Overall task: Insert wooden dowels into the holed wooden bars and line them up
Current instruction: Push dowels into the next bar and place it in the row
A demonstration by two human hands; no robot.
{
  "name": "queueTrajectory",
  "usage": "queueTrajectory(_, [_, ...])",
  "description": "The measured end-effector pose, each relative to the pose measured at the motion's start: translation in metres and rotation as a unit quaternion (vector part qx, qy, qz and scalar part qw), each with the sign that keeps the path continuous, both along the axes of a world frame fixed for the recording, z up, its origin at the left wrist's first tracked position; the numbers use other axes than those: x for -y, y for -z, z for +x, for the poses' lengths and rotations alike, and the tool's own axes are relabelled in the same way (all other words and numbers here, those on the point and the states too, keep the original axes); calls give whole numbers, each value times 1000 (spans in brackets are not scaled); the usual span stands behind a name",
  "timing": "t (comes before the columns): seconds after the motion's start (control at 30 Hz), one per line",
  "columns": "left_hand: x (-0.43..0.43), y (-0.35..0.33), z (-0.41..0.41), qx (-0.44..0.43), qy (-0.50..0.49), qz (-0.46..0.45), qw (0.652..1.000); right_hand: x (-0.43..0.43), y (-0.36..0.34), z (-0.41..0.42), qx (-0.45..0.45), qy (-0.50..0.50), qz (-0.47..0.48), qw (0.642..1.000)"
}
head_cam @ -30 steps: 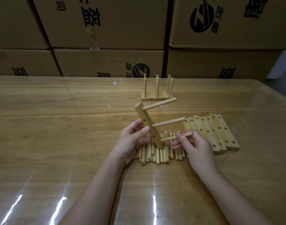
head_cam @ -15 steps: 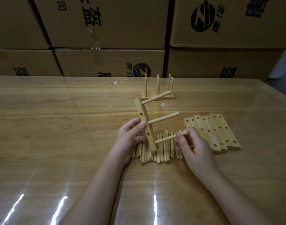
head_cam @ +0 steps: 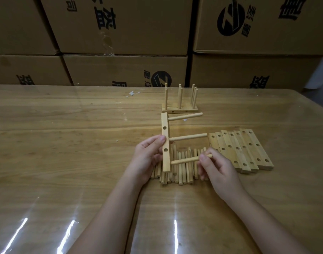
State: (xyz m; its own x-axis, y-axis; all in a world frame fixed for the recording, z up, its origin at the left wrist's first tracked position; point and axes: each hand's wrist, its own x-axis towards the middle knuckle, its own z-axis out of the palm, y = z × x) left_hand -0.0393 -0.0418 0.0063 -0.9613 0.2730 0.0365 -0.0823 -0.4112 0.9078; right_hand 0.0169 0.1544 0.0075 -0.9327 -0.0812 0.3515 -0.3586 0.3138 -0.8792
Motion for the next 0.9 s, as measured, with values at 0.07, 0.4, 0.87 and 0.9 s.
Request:
queueTrajectory(0.07, [1, 1, -1, 8, -2, 4, 1000, 3, 1, 1, 7, -15, -4, 1000])
queueTrajectory(0.4, [1, -1, 0, 27, -7, 17, 999, 7, -3, 4, -17, -7, 4, 1000])
queueTrajectory(0.87, [-2, -6, 1, 42, -34, 14, 998, 5, -3, 4, -30, -10, 38, 999])
queueTrajectory(0.9, [-2, -6, 2, 43, -32, 17, 998, 5, -3, 4, -29, -11, 39, 999])
